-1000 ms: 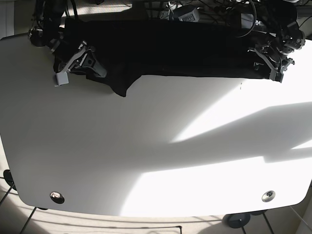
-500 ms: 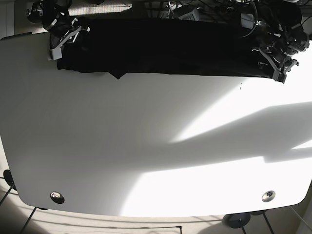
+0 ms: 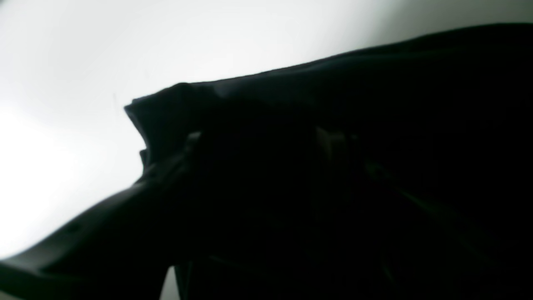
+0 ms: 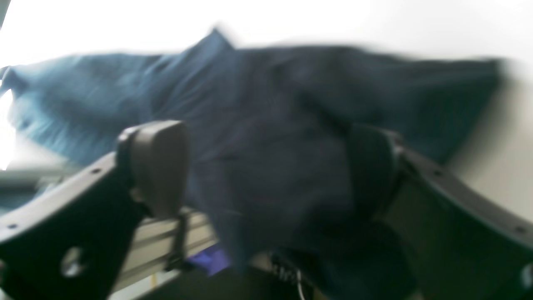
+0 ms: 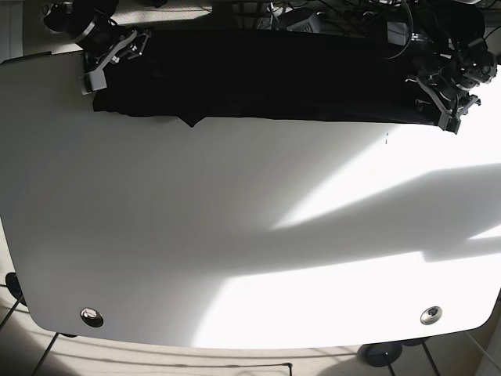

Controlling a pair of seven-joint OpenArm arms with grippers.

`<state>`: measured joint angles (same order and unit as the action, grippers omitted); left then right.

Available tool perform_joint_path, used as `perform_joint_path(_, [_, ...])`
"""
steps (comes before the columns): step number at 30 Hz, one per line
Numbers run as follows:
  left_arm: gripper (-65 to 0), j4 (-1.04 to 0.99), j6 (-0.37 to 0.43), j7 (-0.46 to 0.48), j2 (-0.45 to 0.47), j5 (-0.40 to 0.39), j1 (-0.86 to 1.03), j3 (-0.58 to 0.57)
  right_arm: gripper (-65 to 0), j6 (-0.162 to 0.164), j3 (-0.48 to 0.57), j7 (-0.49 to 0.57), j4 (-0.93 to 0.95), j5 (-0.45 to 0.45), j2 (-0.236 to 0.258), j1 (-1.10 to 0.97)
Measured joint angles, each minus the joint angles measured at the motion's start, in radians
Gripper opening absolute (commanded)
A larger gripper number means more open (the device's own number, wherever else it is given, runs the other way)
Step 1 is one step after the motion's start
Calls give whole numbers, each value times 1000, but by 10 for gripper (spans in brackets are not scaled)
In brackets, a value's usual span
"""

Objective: Fold the T-shirt properly
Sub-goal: 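Pull the folded strip with both grippers away from the robot base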

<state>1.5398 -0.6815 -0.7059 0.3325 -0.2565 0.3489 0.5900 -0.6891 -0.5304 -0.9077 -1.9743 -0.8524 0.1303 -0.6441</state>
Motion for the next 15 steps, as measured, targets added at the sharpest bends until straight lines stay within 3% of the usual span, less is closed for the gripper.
perform_joint_path(2, [-344, 0, 0, 0, 0, 1, 0, 0, -347, 0, 56, 24, 14, 72, 11, 11])
perform_joint_path(5, [-344, 0, 0, 0, -2, 1, 0, 0, -520, 0, 79, 19, 62, 311, -26, 63])
perform_joint_path(6, [-344, 0, 0, 0, -2, 1, 0, 0, -534, -4, 81, 16, 103, 402, -58, 98])
perform_joint_path(7, [-344, 0, 0, 0, -2, 0, 0, 0, -533, -4, 82, 24, 134, 432, -71, 121])
perform_joint_path(8, [-344, 0, 0, 0, -2, 0, 0, 0, -534, -18, 80, 44, 157, 455, -72, 142])
perform_joint_path(11, [-344, -11, 0, 0, -2, -4, -6, 0, -534, -19, 85, 131, 230, 491, -69, 208])
perform_joint_path(15, [-344, -104, 15, 8, 5, 10, -139, -70, -536, -37, 83, 231, 391, 551, -66, 365])
